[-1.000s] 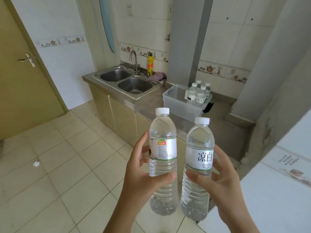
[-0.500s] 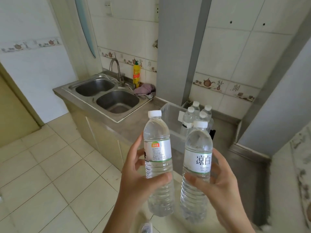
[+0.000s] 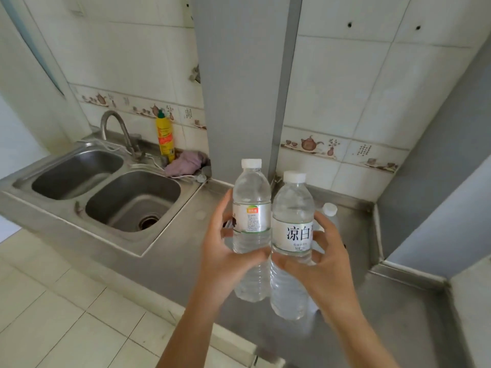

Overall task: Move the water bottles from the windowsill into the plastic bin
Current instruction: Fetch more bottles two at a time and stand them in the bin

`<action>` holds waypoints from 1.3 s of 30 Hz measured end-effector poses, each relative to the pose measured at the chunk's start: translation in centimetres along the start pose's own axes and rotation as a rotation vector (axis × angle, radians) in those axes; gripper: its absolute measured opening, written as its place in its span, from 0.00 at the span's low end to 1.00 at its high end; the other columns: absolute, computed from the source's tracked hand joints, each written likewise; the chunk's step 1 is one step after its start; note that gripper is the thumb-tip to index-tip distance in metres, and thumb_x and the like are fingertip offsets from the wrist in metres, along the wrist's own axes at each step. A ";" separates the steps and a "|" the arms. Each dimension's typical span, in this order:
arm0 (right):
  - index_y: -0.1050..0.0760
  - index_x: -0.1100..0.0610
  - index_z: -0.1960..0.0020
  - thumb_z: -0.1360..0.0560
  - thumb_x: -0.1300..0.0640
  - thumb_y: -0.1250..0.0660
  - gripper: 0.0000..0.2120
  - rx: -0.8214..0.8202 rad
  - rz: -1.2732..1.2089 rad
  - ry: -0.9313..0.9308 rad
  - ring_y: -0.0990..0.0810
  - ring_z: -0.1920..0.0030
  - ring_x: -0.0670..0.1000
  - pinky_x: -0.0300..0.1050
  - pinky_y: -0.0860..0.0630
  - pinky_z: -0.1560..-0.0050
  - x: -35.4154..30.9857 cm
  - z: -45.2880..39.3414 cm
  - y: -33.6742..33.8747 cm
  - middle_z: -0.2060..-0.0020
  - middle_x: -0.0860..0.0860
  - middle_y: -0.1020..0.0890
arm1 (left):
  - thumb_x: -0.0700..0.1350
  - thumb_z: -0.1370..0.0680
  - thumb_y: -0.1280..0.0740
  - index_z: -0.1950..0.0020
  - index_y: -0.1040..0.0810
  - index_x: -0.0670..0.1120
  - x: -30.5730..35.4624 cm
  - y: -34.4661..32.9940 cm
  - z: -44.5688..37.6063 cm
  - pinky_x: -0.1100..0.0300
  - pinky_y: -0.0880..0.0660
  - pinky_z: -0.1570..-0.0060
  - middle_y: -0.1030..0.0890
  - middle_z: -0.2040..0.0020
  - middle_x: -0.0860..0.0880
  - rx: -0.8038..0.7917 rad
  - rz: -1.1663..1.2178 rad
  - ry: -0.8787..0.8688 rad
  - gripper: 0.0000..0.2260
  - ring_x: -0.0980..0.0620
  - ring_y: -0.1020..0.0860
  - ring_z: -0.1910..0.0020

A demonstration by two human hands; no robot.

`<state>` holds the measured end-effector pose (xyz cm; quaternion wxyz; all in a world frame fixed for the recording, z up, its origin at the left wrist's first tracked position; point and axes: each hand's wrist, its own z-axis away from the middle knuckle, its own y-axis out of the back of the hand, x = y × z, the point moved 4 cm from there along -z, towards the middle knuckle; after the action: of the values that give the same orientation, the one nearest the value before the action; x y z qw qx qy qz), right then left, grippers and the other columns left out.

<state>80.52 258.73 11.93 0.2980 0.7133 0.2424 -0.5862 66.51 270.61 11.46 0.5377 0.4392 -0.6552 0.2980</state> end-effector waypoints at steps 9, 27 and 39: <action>0.32 0.32 0.44 0.46 0.57 0.16 0.40 0.068 0.083 0.053 0.20 0.51 0.35 0.35 0.21 0.56 2.1 -10.6 -3.2 0.52 0.37 0.20 | 0.45 0.45 0.19 0.37 0.25 0.60 -5.3 -1.9 -10.9 0.58 0.19 0.53 0.15 0.48 0.54 -0.013 0.013 0.062 0.37 0.55 0.16 0.50; 0.36 0.41 0.48 0.40 0.48 0.22 0.28 0.101 0.704 -0.122 0.25 0.61 0.46 0.36 0.34 0.67 6.6 -18.5 -6.3 0.64 0.36 0.27 | 0.41 0.42 0.17 0.49 0.30 0.63 -15.2 -4.9 -18.9 0.74 0.26 0.58 0.21 0.54 0.66 -0.248 -0.158 0.196 0.33 0.70 0.22 0.55; 0.23 0.52 0.47 0.35 0.66 0.23 0.20 0.066 0.671 -0.087 0.21 0.58 0.47 0.34 0.26 0.57 7.0 -18.9 -6.6 0.60 0.47 0.19 | 0.51 0.43 0.17 0.42 0.34 0.60 -17.5 -5.6 -17.8 0.72 0.32 0.59 0.30 0.46 0.65 -0.434 -0.376 0.214 0.37 0.62 0.27 0.48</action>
<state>90.35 276.74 6.72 0.4610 0.7369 -0.0379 -0.4930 80.03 287.99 -1.59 0.7306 0.3939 -0.5503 0.0910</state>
